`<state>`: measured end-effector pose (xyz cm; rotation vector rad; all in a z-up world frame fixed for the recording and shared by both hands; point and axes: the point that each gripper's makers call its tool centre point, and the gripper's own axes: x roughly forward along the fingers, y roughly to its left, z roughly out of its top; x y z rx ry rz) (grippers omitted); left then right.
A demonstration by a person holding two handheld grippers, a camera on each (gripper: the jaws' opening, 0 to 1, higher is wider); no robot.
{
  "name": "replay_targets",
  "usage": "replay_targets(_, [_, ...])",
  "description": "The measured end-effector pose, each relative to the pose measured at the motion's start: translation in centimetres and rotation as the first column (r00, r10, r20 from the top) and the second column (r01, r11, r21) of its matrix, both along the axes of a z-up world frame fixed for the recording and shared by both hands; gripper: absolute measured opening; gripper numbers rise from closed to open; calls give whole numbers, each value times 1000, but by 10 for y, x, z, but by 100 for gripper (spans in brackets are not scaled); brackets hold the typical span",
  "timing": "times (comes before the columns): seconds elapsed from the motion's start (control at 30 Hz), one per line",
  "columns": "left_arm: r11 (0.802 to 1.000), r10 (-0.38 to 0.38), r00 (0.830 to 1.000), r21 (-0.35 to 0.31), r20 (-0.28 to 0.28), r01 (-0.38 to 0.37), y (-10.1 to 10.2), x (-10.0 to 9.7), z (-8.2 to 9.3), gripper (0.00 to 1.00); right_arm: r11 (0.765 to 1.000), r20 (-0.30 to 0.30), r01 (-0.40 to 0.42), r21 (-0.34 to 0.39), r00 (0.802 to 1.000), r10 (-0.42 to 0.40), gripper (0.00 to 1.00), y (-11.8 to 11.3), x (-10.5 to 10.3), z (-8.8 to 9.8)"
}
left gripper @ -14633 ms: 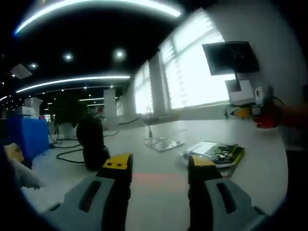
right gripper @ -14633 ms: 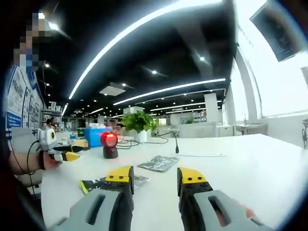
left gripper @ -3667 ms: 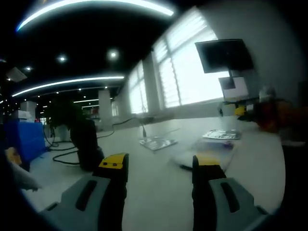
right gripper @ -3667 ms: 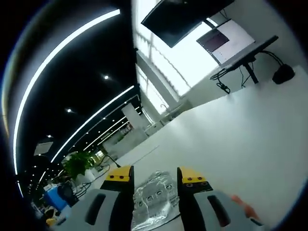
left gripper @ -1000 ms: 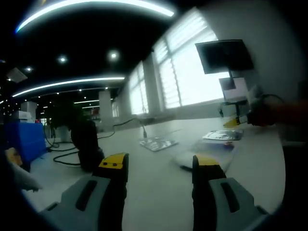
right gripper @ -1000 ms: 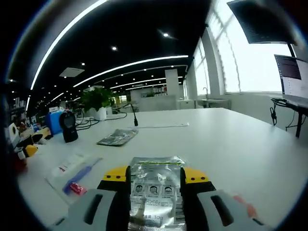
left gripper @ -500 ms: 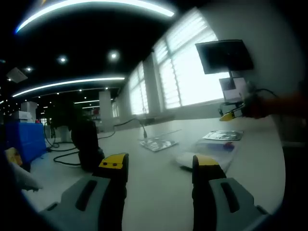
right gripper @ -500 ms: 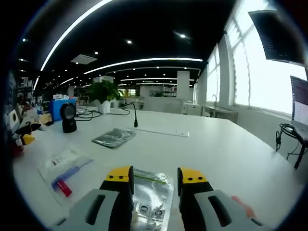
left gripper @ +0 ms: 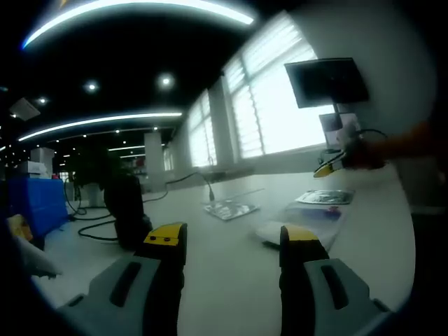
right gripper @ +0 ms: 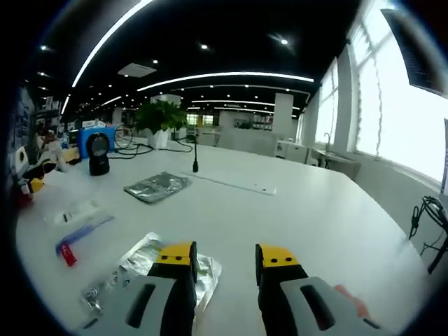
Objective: Clip sheet goods on table flip sheet goods clip sheet goods scan sheet goods put sheet goods back to table
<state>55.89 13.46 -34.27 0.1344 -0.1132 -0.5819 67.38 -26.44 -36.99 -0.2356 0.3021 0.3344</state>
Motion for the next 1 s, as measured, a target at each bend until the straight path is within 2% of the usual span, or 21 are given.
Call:
replay_targets(0.13, [1000, 0, 1000, 0, -1, 0, 0, 0, 0, 46, 999, -5, -37, -40, 999, 37, 29, 4, 5, -5])
replay_targets(0.37, [1000, -2, 1000, 2, 0, 2, -1, -1, 0, 46, 998, -47, -66, -24, 997, 65, 24, 8, 7, -14])
replay_targets(0.43, [1000, -2, 1000, 3, -1, 2, -1, -1, 0, 46, 993, -39, -97, -60, 995, 95, 24, 13, 7, -14])
replay_targets(0.47, [1000, -3, 1000, 3, -1, 3, -1, -1, 0, 46, 989, -29, -101, -105, 995, 99, 23, 13, 8, -13])
replay_targets(0.57, [1000, -4, 1000, 3, -1, 4, -1, 0, 0, 46, 989, -33, -119, -88, 993, 117, 24, 21, 10, -15])
replay_targets(0.77, [1000, -3, 1000, 3, -1, 3, -1, 0, -1, 45, 980, -116, -155, -125, 983, 141, 25, 21, 10, -35])
replay_targets(0.9, [1000, -5, 1000, 4, -2, 5, -1, 0, -1, 45, 984, -135, -147, -99, 982, 133, 21, 19, 14, -38])
replay_targets(1.0, [1000, -5, 1000, 4, -2, 5, -1, 0, -2, 45, 978, -153, -158, -138, 979, 136, 19, 20, 12, -43])
